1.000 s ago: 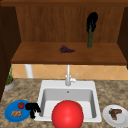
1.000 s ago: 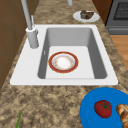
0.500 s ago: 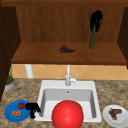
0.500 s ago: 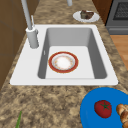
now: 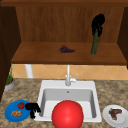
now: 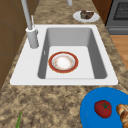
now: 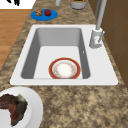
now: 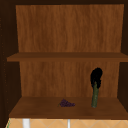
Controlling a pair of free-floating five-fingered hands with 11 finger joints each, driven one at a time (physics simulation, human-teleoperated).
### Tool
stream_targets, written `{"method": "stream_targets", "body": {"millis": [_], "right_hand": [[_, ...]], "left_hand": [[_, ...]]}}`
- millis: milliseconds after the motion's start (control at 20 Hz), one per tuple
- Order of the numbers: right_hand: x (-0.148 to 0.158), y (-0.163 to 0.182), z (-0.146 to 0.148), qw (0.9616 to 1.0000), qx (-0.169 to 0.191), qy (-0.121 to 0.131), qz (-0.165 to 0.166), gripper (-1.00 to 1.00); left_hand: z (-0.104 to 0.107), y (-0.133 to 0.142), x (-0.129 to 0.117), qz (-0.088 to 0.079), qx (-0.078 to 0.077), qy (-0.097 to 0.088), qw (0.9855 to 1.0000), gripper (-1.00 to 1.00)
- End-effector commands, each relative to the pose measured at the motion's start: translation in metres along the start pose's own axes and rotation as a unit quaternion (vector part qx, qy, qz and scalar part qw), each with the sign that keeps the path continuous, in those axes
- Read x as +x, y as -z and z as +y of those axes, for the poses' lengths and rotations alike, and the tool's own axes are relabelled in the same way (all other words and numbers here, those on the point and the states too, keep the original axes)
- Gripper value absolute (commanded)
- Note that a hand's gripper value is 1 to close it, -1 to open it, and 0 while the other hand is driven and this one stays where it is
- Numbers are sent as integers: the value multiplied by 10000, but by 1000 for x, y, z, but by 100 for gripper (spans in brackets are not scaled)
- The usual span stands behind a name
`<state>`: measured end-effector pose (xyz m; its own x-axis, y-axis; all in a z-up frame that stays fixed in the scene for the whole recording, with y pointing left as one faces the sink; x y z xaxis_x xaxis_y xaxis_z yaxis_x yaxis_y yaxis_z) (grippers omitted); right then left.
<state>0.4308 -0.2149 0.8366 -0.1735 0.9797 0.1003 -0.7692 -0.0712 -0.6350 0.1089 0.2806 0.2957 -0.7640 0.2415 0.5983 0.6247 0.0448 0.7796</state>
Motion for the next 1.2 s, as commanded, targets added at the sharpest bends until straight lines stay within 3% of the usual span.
{"method": "stream_targets", "body": {"millis": [0,300,700,1150], "right_hand": [[5,-15,25,9994,-301,-95,131,100],[4,-27,76,9975,-534,-365,300,100],[5,-49,143,9947,-765,-546,418,100],[12,-60,221,9885,-668,-735,1142,100]], "left_hand": [[0,0,0,0,0,0,10000,0],[0,0,0,0,0,0,10000,0],[0,0,0,0,0,0,10000,0],[0,0,0,0,0,0,10000,0]]}}
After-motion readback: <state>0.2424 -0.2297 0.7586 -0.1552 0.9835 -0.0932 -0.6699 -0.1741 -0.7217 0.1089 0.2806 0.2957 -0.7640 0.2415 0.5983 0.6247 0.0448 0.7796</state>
